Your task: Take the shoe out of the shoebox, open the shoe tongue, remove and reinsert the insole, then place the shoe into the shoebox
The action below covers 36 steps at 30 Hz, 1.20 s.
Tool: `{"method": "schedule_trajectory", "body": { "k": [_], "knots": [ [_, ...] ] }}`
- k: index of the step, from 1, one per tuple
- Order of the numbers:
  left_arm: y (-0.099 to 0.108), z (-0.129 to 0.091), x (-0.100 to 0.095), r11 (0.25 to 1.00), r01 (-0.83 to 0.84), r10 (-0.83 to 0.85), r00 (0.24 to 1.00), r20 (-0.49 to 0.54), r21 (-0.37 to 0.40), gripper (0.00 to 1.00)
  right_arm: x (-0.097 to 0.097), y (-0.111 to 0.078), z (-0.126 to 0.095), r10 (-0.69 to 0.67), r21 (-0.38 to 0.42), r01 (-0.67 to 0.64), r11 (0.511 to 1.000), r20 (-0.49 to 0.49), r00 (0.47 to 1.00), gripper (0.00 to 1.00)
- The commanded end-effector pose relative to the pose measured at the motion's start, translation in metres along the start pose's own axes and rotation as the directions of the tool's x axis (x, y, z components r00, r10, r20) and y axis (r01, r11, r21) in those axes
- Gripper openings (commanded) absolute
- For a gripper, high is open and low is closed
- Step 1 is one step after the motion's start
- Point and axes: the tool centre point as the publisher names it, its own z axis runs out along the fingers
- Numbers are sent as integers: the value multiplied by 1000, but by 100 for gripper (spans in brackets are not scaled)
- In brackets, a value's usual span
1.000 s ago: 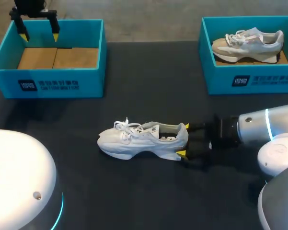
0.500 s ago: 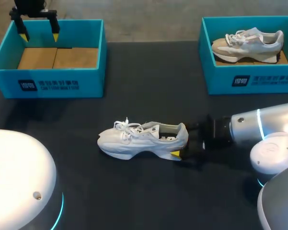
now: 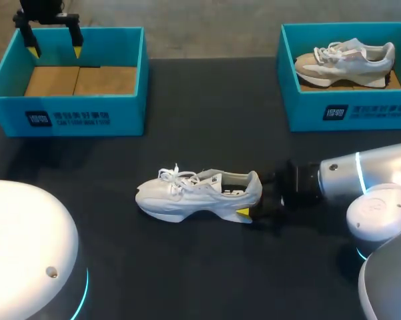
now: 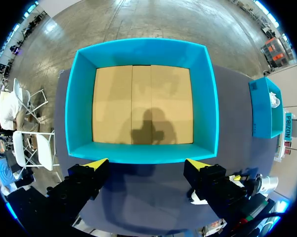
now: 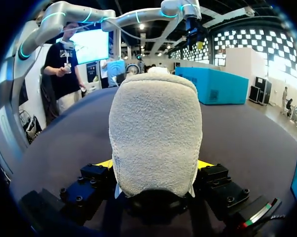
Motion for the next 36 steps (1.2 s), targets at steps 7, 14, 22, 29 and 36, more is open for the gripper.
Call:
{"method": "schedule_trajectory", "body": {
  "k": [7,14,22,29,36],
  "knots": [
    [0,0,0,1000,0,0,1000,0,0,100,-13,-2,-7,-38,15,38,999,-43,998,0],
    [0,0,0,1000,0,0,1000,0,0,100,-24,1,-15,-58,29,60,998,-45,997,0],
    [0,0,0,1000,0,0,1000,0,0,100,-31,-1,-13,-78,61,83,995,-83,993,0],
    [0,0,0,1000,0,0,1000,0,0,100,-31,-7,-8,-69,66,76,995,-94,993,0],
    [0,0,0,1000,0,0,1000,0,0,100,-31,-6,-8,-69,70,76,995,-93,993,0]
  ]
}}
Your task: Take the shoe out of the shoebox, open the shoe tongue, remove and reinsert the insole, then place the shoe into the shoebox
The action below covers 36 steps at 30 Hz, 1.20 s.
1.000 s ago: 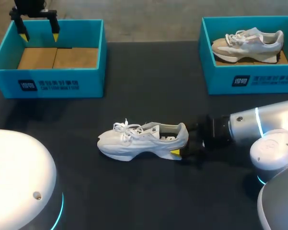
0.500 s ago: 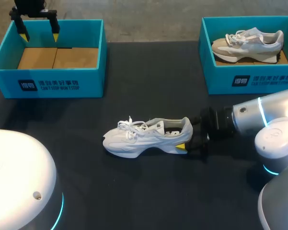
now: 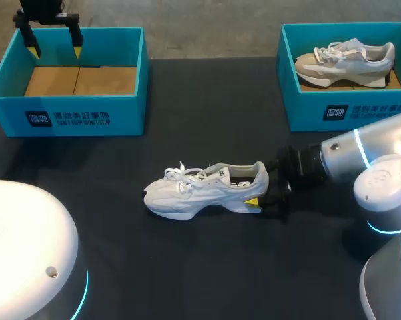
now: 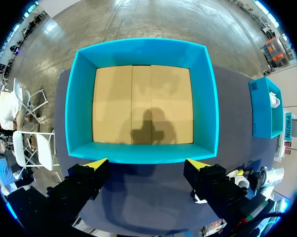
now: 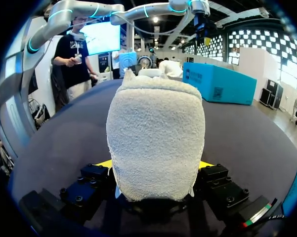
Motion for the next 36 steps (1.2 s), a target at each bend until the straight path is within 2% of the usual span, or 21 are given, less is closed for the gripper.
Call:
{"method": "schedule_trajectory", "body": {
  "k": [1,25,27,36],
  "knots": [
    [0,0,0,1000,0,0,1000,0,0,100,-3,-1,5,1,7,-1,1000,0,1000,0],
    [0,0,0,1000,0,0,1000,0,0,100,-3,-1,5,1,7,-1,1000,0,1000,0],
    [1,-1,7,1000,22,-23,999,-34,-9,100,-3,-1,5,1,7,-1,1000,0,1000,0],
    [17,0,37,993,99,-103,993,-56,-61,100,-3,-1,5,1,7,-1,1000,0,1000,0]
  ]
}}
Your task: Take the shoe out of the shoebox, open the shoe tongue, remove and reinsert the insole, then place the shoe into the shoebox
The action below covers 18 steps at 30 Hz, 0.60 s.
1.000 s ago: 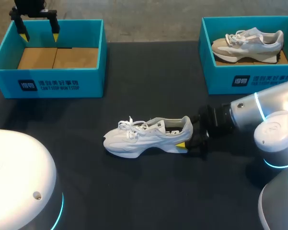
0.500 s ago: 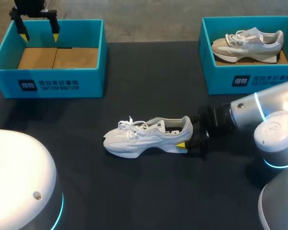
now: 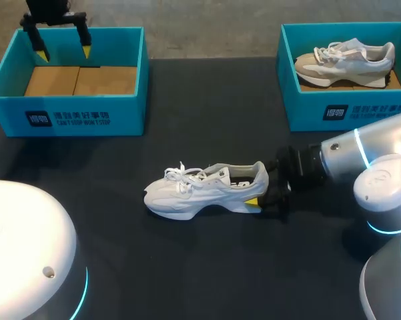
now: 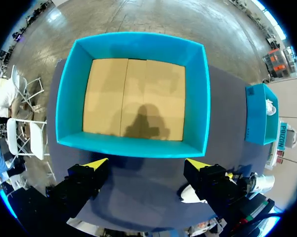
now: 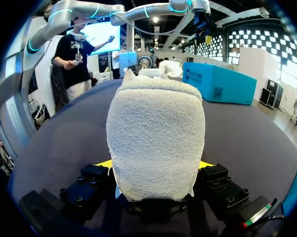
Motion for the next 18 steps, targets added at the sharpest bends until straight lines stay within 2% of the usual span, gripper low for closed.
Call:
{"method": "schedule_trajectory", "body": {
  "k": [1,9,18],
  "knots": [
    [6,1,10,1000,18,-18,1000,4,-13,100,-3,-1,5,1,7,-1,1000,0,1000,0],
    [28,0,44,999,47,-48,996,81,12,100,-3,-1,5,1,7,-1,1000,0,1000,0],
    [47,-15,83,993,93,-100,990,95,79,100,-3,-1,5,1,7,-1,1000,0,1000,0]
  ]
}}
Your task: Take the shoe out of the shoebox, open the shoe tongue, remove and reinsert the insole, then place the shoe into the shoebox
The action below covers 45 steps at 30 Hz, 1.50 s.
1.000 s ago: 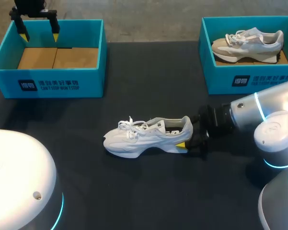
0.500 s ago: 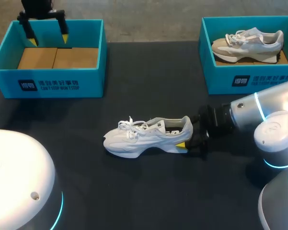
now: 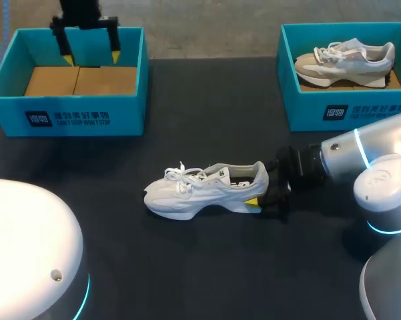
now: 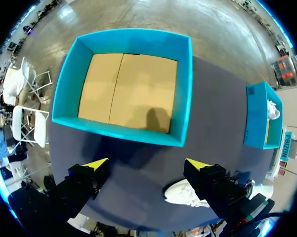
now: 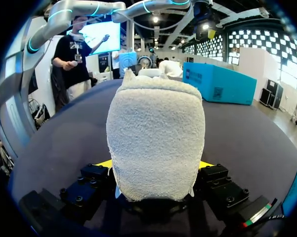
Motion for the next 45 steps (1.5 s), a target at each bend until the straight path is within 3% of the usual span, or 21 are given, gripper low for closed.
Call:
{"method": "schedule_trajectory", "body": {
  "k": [1,9,18,25,34,40,45],
  "knots": [
    [15,-8,17,999,31,-32,999,21,38,100,-3,-1,5,1,7,-1,1000,0,1000,0],
    [32,-5,52,992,89,-96,992,83,88,100,-3,-1,5,1,7,-1,1000,0,1000,0],
    [51,2,82,990,100,-99,995,-16,101,100,-3,-1,5,1,7,-1,1000,0,1000,0],
    [67,13,107,986,114,-115,993,1,124,100,-3,-1,5,1,7,-1,1000,0,1000,0],
    [90,48,165,997,-77,77,997,-2,12,100,-3,-1,5,1,7,-1,1000,0,1000,0],
    [106,68,193,977,-211,211,977,0,-36,100,-3,-1,5,1,7,-1,1000,0,1000,0],
    [114,81,206,961,-263,262,965,-25,-82,100,-3,-1,5,1,7,-1,1000,0,1000,0]
  ]
}}
